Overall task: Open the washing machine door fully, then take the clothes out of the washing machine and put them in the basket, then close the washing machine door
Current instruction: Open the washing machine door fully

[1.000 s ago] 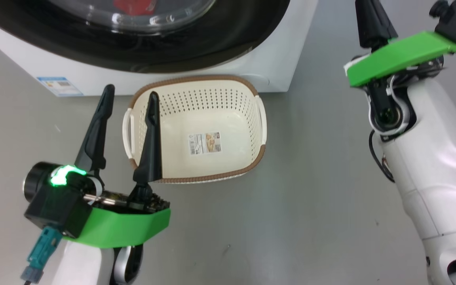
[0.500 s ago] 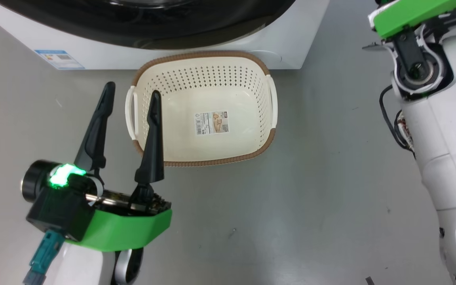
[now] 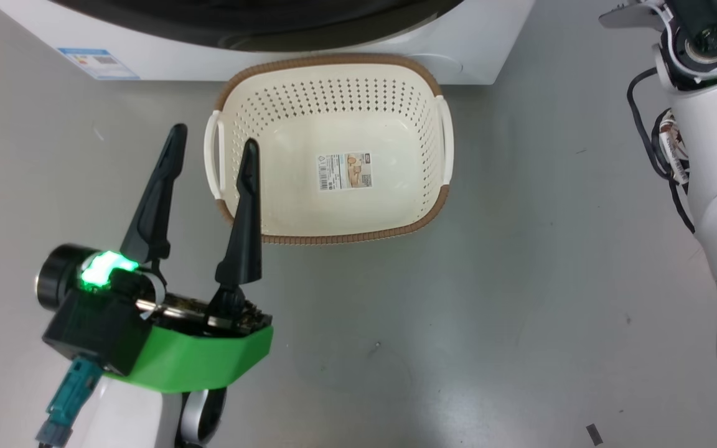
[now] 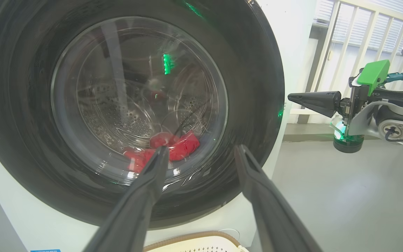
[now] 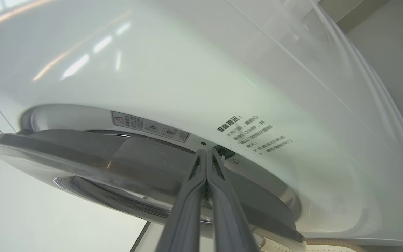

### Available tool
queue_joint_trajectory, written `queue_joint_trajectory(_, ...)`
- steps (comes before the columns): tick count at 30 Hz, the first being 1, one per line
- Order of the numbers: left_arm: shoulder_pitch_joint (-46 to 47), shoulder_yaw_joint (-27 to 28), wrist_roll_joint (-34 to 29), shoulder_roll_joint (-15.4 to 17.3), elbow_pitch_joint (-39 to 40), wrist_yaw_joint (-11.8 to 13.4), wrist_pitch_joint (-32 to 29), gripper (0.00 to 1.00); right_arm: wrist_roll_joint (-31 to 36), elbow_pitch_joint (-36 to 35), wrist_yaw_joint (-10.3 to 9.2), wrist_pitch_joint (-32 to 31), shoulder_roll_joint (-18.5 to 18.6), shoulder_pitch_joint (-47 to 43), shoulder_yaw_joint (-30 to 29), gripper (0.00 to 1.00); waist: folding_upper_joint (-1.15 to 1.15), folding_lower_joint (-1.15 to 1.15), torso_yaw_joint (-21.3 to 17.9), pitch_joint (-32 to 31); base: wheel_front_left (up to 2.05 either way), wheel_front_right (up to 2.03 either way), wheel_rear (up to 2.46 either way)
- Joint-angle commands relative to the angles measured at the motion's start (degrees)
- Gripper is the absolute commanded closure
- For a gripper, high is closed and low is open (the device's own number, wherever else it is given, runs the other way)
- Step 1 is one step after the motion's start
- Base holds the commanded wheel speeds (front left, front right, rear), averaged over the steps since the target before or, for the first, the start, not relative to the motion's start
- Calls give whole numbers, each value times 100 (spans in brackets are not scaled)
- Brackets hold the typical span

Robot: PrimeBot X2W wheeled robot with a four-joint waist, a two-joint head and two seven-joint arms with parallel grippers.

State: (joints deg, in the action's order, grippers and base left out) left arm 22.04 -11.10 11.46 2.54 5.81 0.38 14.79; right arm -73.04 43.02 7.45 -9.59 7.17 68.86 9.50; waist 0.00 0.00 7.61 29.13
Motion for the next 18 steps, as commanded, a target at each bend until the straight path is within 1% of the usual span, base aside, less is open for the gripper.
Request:
queue_joint_trajectory(1,110,156,-37,67,137,-52,21,0,-100,-93,3,-77,-118,162,-7,100,0,0,53,67,0,0,0)
queue_joint_trajectory(10,151,136,-64,55,114,-53,21,0,-289,176,3,-478,-63,514,130,100,0,0,219,208,0,0,0)
queue_joint_trajectory(18,147,117,-48,46,95,-50,21,0,-158,519,3,-636,-13,799,380,100,0,0,349,283,0,0,0)
